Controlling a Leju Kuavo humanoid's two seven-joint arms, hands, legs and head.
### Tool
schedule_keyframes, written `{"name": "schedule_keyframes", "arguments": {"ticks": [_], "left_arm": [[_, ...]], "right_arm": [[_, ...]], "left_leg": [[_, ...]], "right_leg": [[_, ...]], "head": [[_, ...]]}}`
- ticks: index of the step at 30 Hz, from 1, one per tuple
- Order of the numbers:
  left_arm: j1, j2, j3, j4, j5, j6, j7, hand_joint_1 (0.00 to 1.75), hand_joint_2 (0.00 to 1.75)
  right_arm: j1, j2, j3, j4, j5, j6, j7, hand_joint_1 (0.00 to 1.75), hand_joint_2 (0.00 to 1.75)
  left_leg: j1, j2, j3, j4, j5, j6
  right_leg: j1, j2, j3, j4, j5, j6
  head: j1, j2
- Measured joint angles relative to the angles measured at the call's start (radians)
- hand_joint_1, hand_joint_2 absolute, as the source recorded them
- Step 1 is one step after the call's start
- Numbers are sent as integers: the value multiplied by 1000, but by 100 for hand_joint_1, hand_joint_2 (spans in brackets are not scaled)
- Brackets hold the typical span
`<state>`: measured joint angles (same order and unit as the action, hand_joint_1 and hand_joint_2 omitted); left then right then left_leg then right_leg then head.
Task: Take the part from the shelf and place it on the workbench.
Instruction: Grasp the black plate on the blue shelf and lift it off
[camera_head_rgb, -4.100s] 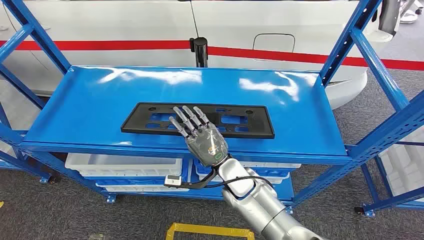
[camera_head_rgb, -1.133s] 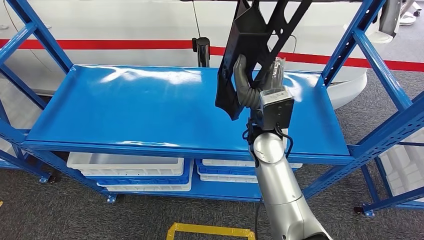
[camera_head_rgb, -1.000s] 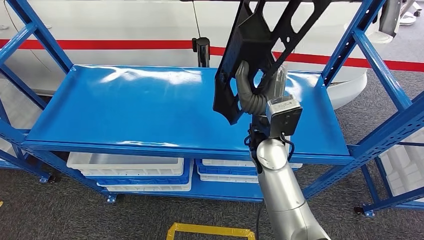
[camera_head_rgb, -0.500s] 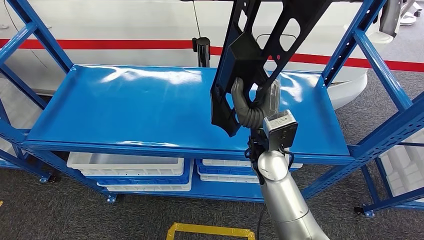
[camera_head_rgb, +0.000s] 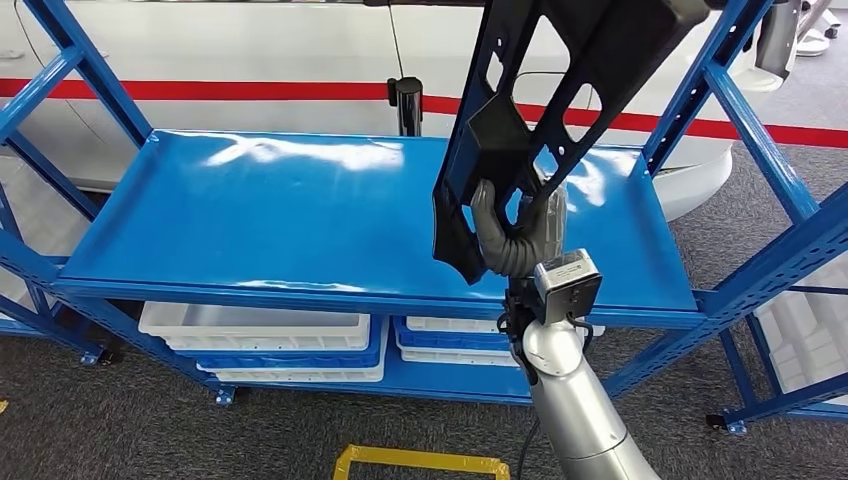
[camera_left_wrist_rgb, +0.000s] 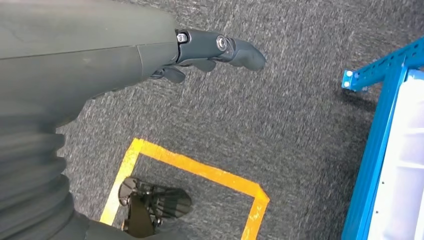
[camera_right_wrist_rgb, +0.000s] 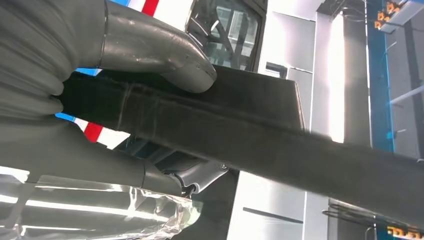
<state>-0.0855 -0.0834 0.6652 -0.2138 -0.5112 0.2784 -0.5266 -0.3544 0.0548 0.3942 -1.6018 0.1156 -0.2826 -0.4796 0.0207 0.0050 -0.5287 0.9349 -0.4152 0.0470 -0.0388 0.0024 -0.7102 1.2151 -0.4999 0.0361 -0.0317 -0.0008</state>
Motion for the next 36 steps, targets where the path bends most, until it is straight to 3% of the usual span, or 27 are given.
{"name": "schedule_keyframes", "arguments": {"ticks": [2,3,5,7,9,12,14,15,17,19,20,22,24,25,27,29,30,32,33,34,36], "left_arm": [[0,2,1,0,0,0,0,0,175],[0,4,2,0,0,0,1,0,175],[1,8,4,0,0,2,1,0,175],[5,9,5,1,1,3,2,0,175],[7,9,5,1,1,3,2,0,175],[7,10,5,1,1,3,2,0,175],[9,10,5,2,2,3,2,0,175],[9,10,6,2,2,3,2,0,175],[9,12,6,2,2,1,0,0,175],[7,16,6,1,2,-2,-4,0,175],[7,19,6,1,3,-2,-6,0,175],[7,22,7,1,4,-3,-9,0,175],[6,23,7,1,4,-4,-10,0,175],[6,22,8,1,5,-6,-10,0,175],[5,20,8,1,8,-8,-11,0,175],[7,16,10,2,11,-9,-12,0,175],[7,14,11,2,12,-10,-12,0,175],[8,12,12,2,13,-12,-12,0,175],[8,13,14,2,14,-15,-13,0,175],[8,13,15,2,15,-20,-15,0,175],[10,14,20,2,19,-37,-19,0,175]], "right_arm": [[-3,-5,5,0,0,-1,1,175,175],[-4,-7,8,-1,-1,-1,1,175,175],[-5,-9,13,-2,-1,-2,2,175,175],[-5,-12,16,-2,-2,-3,3,175,175],[-6,-12,17,-2,-2,-4,3,175,175],[-7,-13,20,-2,-2,-4,3,175,175],[-7,-15,23,-2,-2,-4,3,175,175],[-8,-16,24,-2,-2,-4,3,175,175],[-11,-16,27,-2,-4,-6,3,175,175],[-15,-17,29,-2,-7,-11,3,175,175],[-16,-19,29,-2,-9,-12,3,175,175],[-17,-21,30,-3,-13,-14,2,175,175],[-17,-24,30,-6,-18,-14,-1,175,175],[-17,-27,30,-8,-20,-14,-2,175,175],[-15,-32,31,-9,-23,-13,-5,175,175],[-7,-37,32,-9,-26,-12,-5,175,175],[-5,-38,32,-9,-27,-12,-5,175,175],[-4,-40,32,-9,-27,-12,-5,175,175],[-4,-40,33,-10,-27,-12,-6,175,175],[-3,-40,34,-11,-28,-12,-6,175,175],[-2,-40,35,-13,-28,-12,-7,175,175]], "left_leg": [[7,-2,-11,24,-11,-20],[8,-3,-20,42,-19,-32],[6,-5,-36,64,-27,-48],[13,-6,-42,73,-30,-54],[20,-5,-58,111,-61,-60],[19,-4,-135,287,-161,-61],[15,-4,-163,355,-182,-51],[11,-4,-151,337,-167,-41],[-6,-5,-81,218,-115,-5],[-25,-1,-26,123,-85,27],[-32,2,-19,105,-82,36],[-38,4,-17,86,-64,43],[-34,6,-10,48,-31,43],[-30,8,-9,30,-14,42],[-27,9,-23,19,6,37],[-24,9,-42,20,18,26],[-22,9,-51,23,22,20],[-15,9,-70,39,27,7],[-13,8,-81,49,27,0],[-14,8,-90,61,27,-7],[-17,4,-103,79,27,-18]], "right_leg": [[-8,-2,77,-132,42,23],[-10,-1,104,-181,54,24],[-8,6,113,-199,54,11],[-7,7,105,-193,57,-3],[-4,8,102,-192,60,-16],[6,7,96,-192,66,-28],[18,7,89,-192,71,-36],[24,8,85,-192,74,-41],[31,9,82,-193,81,-48],[33,8,81,-195,88,-47],[29,6,81,-197,92,-43],[30,3,79,-203,101,-30],[36,1,65,-188,90,-24],[38,1,48,-153,66,-27],[32,1,2,-34,-7,-32],[21,1,-16,49,-46,-19],[15,0,1,39,-44,-6],[2,-6,91,-91,-15,24],[1,-6,134,-149,-1,32],[1,-6,160,-189,9,34],[5,2,164,-193,10,17]], "head": [[1,0],[0,0],[-3,0],[-6,0],[-7,0],[-7,0],[-8,0],[-8,0],[-7,0],[-4,0],[-4,0],[-5,0],[-3,0],[0,0],[4,0],[5,0],[5,0],[5,0],[6,0],[6,0],[4,0]]}}
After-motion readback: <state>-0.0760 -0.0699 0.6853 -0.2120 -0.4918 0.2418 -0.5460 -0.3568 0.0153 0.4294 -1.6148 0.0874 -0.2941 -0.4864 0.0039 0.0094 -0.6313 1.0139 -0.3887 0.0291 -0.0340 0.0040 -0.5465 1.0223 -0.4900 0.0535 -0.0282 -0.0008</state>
